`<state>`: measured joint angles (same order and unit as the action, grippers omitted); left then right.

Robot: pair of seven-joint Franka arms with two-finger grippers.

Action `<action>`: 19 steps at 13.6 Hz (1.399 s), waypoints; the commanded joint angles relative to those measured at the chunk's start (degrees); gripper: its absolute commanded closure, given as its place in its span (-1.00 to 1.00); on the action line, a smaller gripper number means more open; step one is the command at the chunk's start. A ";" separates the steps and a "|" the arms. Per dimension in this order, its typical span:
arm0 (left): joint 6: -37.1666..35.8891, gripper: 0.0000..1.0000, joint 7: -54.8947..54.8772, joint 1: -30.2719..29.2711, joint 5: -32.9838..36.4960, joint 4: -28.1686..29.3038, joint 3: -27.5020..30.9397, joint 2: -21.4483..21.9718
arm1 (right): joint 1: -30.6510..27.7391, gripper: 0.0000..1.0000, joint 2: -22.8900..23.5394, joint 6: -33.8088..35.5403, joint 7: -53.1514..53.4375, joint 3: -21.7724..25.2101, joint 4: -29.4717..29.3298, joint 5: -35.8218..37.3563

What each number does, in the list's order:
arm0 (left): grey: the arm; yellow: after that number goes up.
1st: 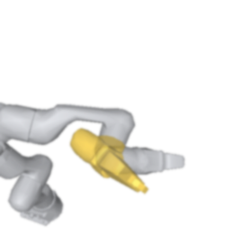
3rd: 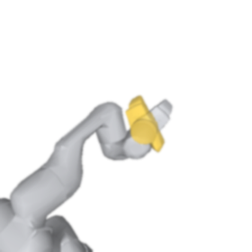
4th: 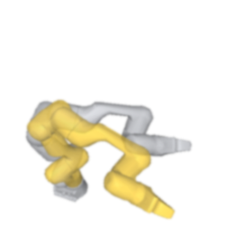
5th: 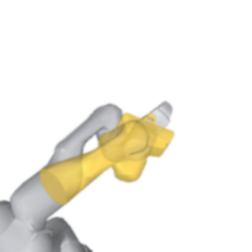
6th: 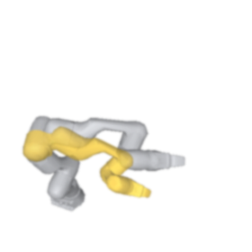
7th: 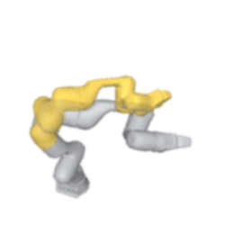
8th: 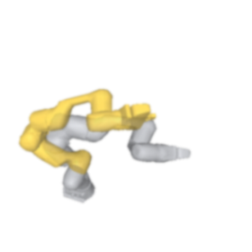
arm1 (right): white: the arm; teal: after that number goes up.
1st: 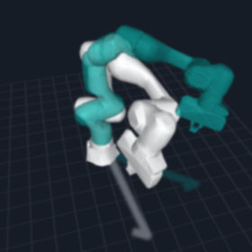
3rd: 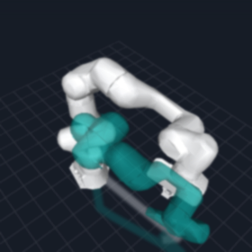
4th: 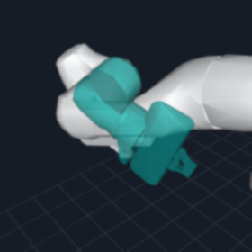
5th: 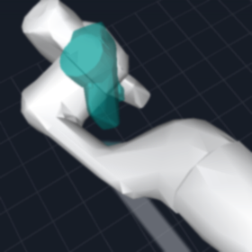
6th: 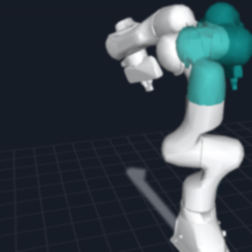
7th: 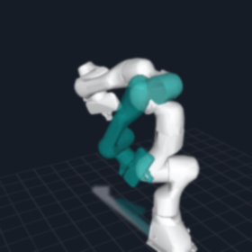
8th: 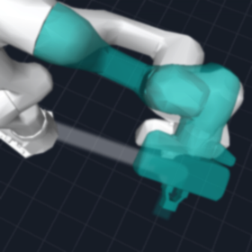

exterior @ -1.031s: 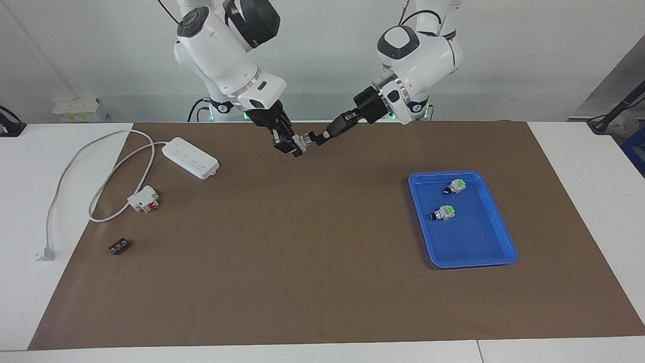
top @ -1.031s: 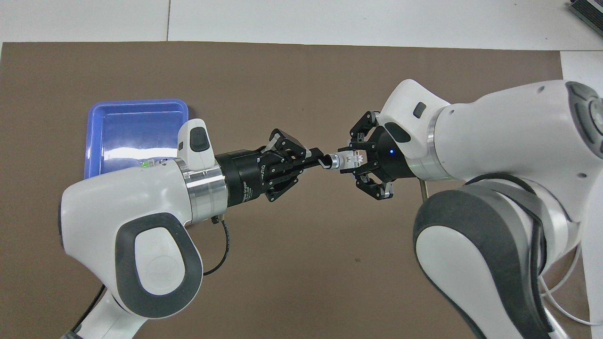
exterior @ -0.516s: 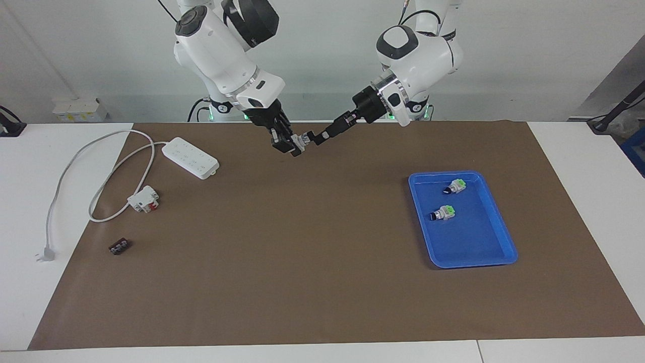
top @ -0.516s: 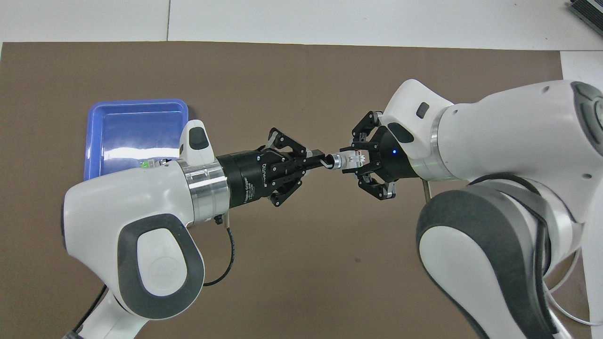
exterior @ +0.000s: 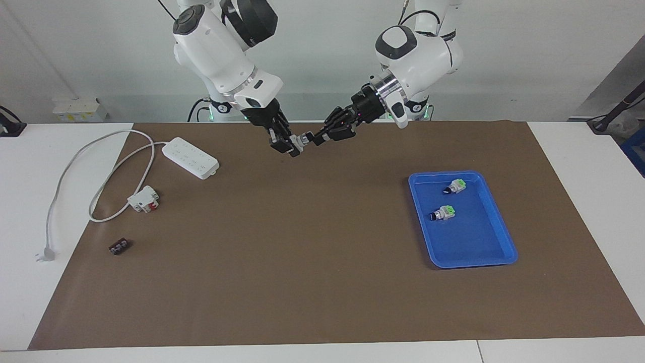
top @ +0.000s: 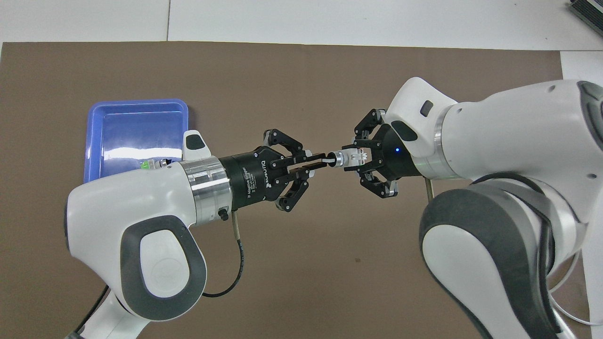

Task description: Turn and place switch with both arms

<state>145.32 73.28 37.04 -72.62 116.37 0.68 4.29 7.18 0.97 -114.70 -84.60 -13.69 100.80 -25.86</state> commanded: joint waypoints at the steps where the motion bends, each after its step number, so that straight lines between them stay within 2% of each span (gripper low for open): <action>1: 1.28 1.00 9.31 1.02 -1.12 0.17 0.02 0.37 | 0.20 1.00 -1.05 -0.43 -1.19 -0.46 1.86 -1.74; 7: 4.53 1.00 22.42 0.93 -1.12 1.05 0.02 0.37 | 0.20 1.00 -1.05 -0.08 -1.19 -0.46 1.86 -1.74; 17: 4.80 1.00 21.99 0.93 1.87 1.41 0.02 0.28 | 0.20 1.00 -1.14 0.01 -1.10 -0.46 1.86 -1.74; 18: 4.80 1.00 21.99 0.85 1.87 1.41 0.02 0.28 | 0.20 -0.64 -1.06 -0.17 -1.10 -0.46 1.77 -1.74; 19: 4.80 1.00 21.99 0.76 1.87 1.41 0.02 0.28 | 0.20 -1.00 -1.05 -0.08 -1.18 -0.37 1.86 -1.74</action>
<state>147.25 94.49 37.26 -71.89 117.24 0.13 4.52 7.29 1.37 -115.44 -84.60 -13.74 101.06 -25.86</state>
